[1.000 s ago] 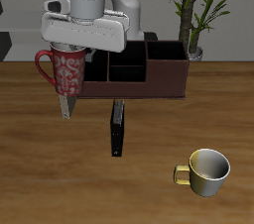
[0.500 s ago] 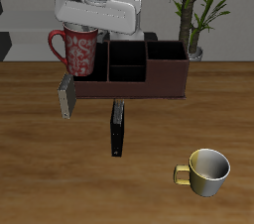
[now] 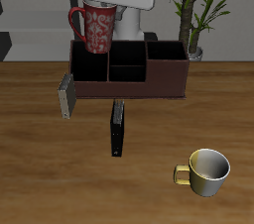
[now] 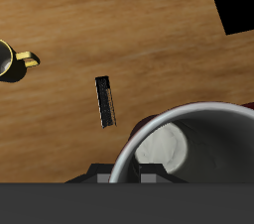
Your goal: Place the red mug into the back desk caddy's right compartment
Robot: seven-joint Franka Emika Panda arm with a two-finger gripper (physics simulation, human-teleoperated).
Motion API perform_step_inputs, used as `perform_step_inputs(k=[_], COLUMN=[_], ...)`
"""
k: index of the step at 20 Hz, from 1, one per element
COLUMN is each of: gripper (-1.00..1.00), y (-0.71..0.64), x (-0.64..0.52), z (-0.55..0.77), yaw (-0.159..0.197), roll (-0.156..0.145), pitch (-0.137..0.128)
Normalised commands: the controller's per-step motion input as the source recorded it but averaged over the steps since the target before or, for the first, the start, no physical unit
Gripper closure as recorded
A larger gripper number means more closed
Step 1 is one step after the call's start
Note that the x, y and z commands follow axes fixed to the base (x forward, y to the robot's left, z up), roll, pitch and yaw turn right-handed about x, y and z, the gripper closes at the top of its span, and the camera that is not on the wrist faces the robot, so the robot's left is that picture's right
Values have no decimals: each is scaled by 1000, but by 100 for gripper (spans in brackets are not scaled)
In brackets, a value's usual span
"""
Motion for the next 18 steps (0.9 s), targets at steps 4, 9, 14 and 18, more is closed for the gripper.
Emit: perform_step_inputs(k=[4,9,14,18], gripper=[100,100,100,100], y=[442,265,389,163], x=[-482,-463,-346,-195], z=[219,152,4,79], yaw=[52,20,72,13], roll=[33,-11,28,9], pitch=[-61,-27,-51,-35])
